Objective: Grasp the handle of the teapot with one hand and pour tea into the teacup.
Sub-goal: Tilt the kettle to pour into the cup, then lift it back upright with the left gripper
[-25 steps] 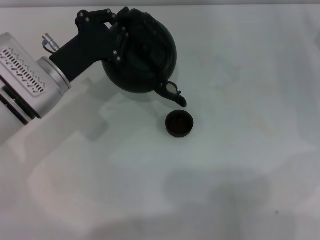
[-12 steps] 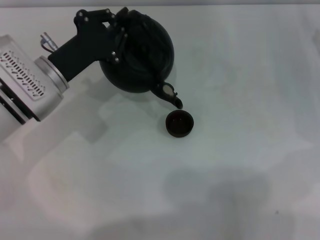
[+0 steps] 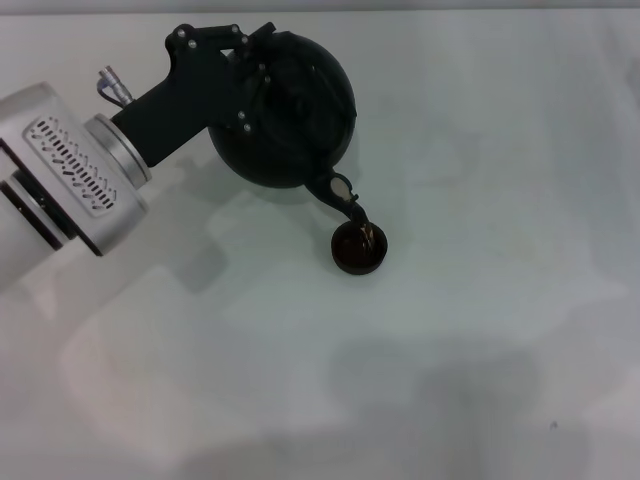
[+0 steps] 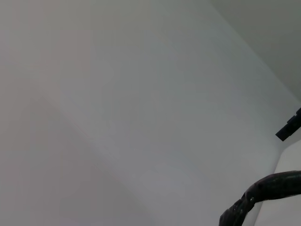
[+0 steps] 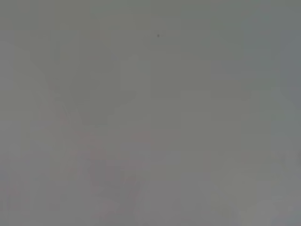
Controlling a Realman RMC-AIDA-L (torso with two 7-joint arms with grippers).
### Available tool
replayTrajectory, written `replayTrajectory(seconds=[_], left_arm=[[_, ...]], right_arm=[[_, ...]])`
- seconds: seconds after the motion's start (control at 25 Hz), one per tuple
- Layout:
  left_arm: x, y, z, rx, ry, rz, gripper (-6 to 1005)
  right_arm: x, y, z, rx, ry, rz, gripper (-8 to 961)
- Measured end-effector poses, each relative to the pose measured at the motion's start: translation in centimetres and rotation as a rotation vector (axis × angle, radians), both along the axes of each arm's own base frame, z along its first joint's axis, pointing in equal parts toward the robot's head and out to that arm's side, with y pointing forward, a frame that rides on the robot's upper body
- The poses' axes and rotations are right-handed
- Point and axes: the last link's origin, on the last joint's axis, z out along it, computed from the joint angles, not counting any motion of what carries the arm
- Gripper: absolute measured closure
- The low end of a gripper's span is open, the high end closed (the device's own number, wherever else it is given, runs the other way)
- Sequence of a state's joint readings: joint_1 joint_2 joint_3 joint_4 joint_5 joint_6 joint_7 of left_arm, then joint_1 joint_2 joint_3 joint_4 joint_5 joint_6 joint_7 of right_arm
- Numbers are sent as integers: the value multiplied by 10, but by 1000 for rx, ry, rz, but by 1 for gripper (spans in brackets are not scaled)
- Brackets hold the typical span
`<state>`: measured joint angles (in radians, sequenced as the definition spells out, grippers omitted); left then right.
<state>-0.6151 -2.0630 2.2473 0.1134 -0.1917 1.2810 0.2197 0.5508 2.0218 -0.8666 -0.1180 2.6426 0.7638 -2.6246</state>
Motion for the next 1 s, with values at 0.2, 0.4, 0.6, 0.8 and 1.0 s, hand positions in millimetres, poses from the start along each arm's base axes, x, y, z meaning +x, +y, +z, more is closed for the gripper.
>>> replayTrajectory(seconds=[0.2,0.4,0.6,0.8,1.0], left_arm=[[0,0,0,14,18,-14,905],[1,-2,-2,23,48,-38,906],[0,-1,-2,27,46,-34,906],[-2,-1,-2,28,46,-18,906],[-3,-1,-1,25,27,3,905]], right_arm=[[0,0,0,0,0,0,113],[0,0,-1,1,2,-1,112],[-1,0,-1,1,3,1,112],[-2,1,-2,0,5,2,112],[-2,2,-1,1,5,3,112]])
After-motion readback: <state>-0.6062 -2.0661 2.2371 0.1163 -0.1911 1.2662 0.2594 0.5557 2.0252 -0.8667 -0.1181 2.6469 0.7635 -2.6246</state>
